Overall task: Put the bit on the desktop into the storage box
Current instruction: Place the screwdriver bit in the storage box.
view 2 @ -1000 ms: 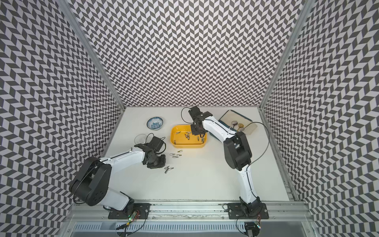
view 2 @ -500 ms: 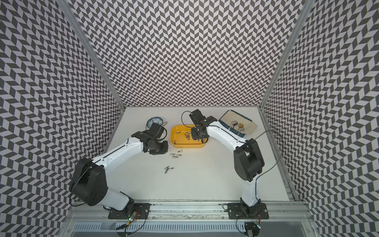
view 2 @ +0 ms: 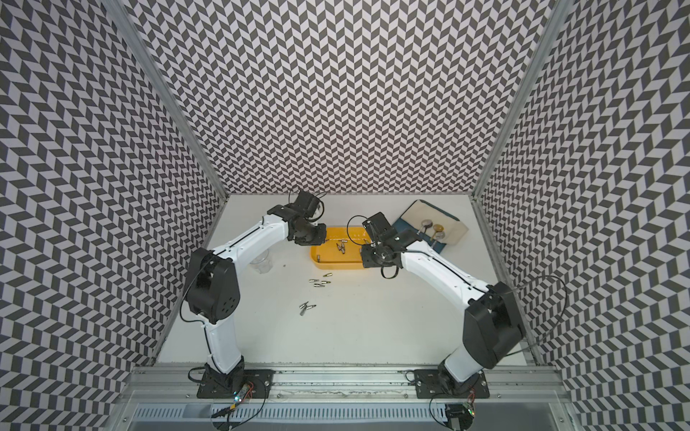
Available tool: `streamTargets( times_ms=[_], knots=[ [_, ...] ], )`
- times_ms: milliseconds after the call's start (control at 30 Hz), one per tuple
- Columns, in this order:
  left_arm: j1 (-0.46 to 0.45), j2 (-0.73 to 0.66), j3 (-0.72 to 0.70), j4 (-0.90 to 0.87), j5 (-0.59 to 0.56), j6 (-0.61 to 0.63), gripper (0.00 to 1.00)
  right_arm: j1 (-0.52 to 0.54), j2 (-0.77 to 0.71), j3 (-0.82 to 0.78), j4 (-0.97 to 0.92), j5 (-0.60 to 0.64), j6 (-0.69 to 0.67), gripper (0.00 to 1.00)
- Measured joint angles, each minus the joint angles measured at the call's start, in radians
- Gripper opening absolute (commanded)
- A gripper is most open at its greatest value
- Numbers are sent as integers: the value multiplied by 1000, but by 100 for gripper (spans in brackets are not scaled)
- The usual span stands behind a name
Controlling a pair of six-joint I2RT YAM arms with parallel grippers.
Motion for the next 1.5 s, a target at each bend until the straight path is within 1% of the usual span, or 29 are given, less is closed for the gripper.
streamTargets(
  times_ms=[133, 333, 700, 933, 967, 1200, 1333, 1433, 1500],
  knots=[
    [0, 82, 32, 2, 8, 13, 0, 52, -45, -48, 8, 1, 26, 47],
    [0, 145, 77, 8, 11, 22, 0, 151, -57, -85, 37, -5, 55, 47],
    [0, 224, 108, 18, 21, 38, 0, 239, -34, -109, 76, -7, 85, 47],
    [0, 254, 127, 17, 28, 40, 0, 259, -21, -111, 88, -6, 88, 47],
    [0, 256, 130, 17, 30, 39, 1, 262, -21, -111, 89, -6, 89, 47],
    [-1, 263, 137, 21, 38, 39, 17, 284, -5, -118, 102, -6, 90, 47],
    [-1, 262, 148, 16, 44, 40, 24, 297, 16, -120, 107, -6, 91, 47],
    [-1, 259, 188, 5, 50, 40, 29, 309, 35, -120, 117, -7, 92, 47],
    [2, 245, 217, 2, 56, 39, 30, 318, 45, -120, 119, -7, 91, 47]
  ],
)
